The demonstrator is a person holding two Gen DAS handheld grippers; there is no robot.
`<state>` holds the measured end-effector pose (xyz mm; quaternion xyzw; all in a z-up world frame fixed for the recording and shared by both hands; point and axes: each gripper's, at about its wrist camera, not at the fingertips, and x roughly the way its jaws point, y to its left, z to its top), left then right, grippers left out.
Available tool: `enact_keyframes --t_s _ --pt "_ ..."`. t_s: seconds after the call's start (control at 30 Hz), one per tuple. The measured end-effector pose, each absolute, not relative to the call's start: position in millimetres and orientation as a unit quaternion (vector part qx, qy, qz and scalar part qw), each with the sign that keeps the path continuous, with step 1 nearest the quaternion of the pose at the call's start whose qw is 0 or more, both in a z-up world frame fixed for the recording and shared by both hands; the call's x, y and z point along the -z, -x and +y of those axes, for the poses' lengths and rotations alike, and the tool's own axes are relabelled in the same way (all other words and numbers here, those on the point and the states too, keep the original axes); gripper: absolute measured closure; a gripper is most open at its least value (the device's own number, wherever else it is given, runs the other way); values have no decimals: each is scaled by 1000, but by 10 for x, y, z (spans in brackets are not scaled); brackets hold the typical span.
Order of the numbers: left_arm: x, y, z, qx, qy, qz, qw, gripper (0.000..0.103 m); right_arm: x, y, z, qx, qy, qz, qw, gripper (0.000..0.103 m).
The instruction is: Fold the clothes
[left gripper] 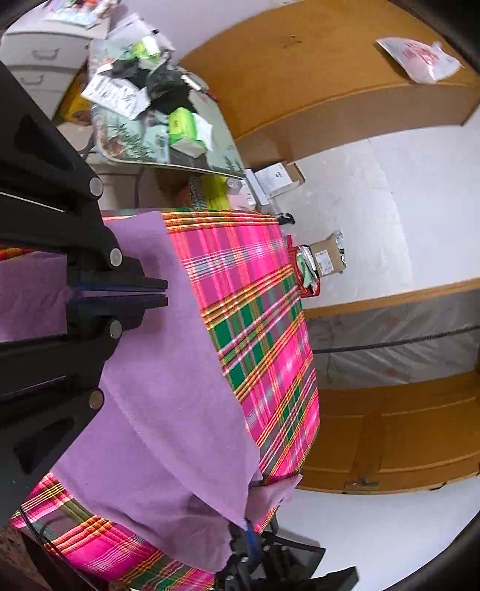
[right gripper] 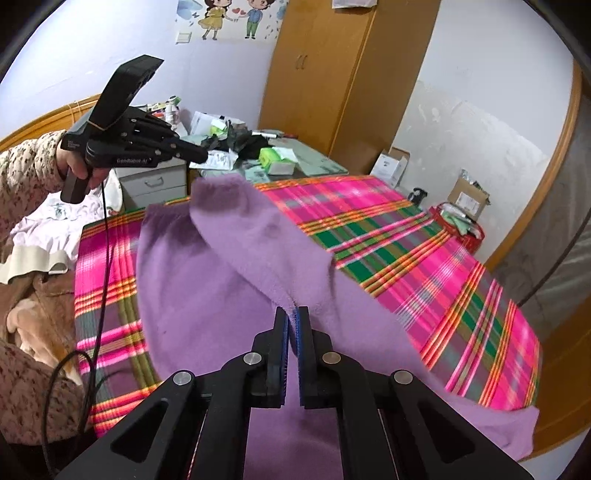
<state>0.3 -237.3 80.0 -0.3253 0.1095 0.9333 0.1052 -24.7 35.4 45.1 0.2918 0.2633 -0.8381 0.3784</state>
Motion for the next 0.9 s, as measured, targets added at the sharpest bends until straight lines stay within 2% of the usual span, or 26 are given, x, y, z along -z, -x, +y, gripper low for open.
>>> enact_keyframes --t_s 0.17,0.27,0.43,0.5,0.67,0.9 --pt "-649 -52 -2497 -934 341 53 90 101 -256 189 367 833 -309 258 379 99" --pt "-584 -23 -2705 -934 348 -32 71 101 -171 171 352 832 -313 261 376 99" --pt "-370 112 -3100 -898 391 -197 39 86 -99 169 357 831 -320 254 378 99" --pt "-303 132 -3193 -883 401 -241 35 85 -83 179 364 832 -322 250 377 99" --pt "-254 170 -3276 -869 406 -282 36 73 -9 203 382 830 -332 243 376 99" --pt "-92 325 -3431 -832 427 -354 12 73 78 221 416 832 -340 235 371 99"
